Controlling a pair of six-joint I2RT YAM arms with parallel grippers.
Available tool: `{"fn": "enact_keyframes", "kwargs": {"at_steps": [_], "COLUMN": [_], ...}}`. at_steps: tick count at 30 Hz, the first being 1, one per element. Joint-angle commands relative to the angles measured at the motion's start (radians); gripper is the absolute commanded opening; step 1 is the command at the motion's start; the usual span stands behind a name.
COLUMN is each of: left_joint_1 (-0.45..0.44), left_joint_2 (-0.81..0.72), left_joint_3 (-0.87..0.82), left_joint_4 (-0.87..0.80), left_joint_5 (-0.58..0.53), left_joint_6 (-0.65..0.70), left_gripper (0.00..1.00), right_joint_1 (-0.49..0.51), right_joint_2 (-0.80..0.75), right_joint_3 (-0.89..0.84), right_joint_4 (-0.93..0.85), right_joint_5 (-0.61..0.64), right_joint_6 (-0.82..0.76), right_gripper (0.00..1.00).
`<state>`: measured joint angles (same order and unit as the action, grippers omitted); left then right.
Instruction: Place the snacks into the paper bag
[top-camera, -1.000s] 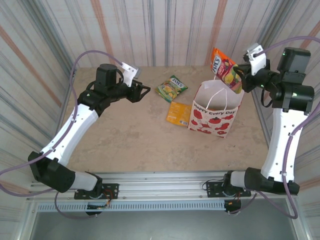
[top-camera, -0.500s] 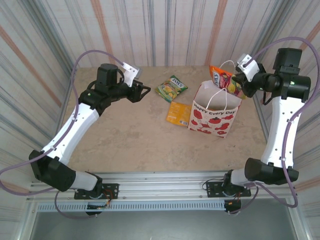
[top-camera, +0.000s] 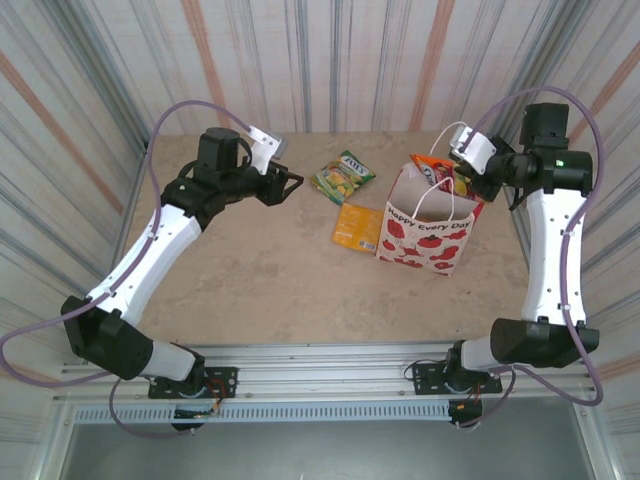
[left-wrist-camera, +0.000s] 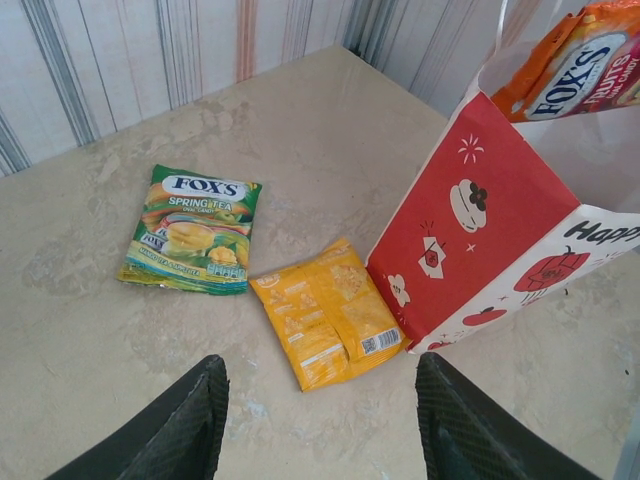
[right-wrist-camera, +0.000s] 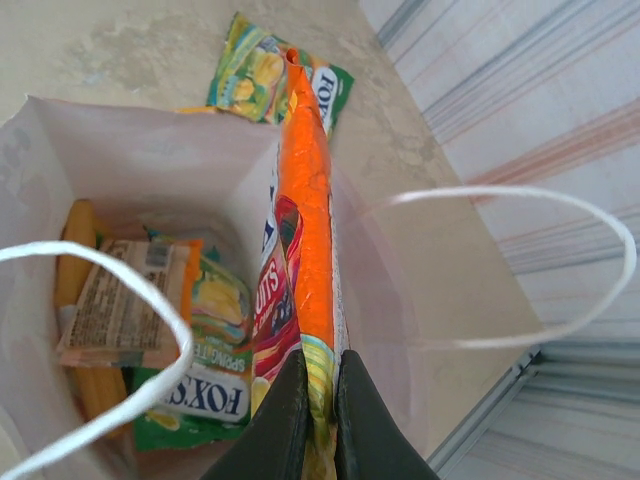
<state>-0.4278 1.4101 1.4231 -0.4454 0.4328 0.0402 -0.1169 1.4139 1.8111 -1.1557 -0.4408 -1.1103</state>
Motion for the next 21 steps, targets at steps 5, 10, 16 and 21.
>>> {"fn": "enact_keyframes", "kwargs": {"at_steps": [5, 10, 16, 21], "left_joint_1": [-0.004, -0.005, -0.005, -0.004], "left_joint_2": [-0.013, -0.012, -0.011, -0.01], "left_joint_3": [0.014, 0.012, 0.014, 0.016], "left_joint_4": [0.006, 0.006, 0.005, 0.004], "left_joint_5": [-0.006, -0.009, -0.008, -0.011], "left_joint_6": [0.009, 0.011, 0.012, 0.015], "left_gripper": [0.53, 0.53, 0.53, 0.53], "right_joint_1": [0.048, 0.074, 0.118, 0.136], "right_joint_2": [0.048, 0.082, 0.105, 0.106], "right_joint_3": [0.031, 0.057, 0.118, 0.163], "right_joint_4": [0.085, 0.075, 0.07, 0.048], "right_joint_5": [-0.015, -0.015, -0.032, -0.005], "right_joint_6": [-0.037, -0.055, -0.058, -0.071], "right_gripper": [0.0, 0.0, 0.0, 0.0]}}
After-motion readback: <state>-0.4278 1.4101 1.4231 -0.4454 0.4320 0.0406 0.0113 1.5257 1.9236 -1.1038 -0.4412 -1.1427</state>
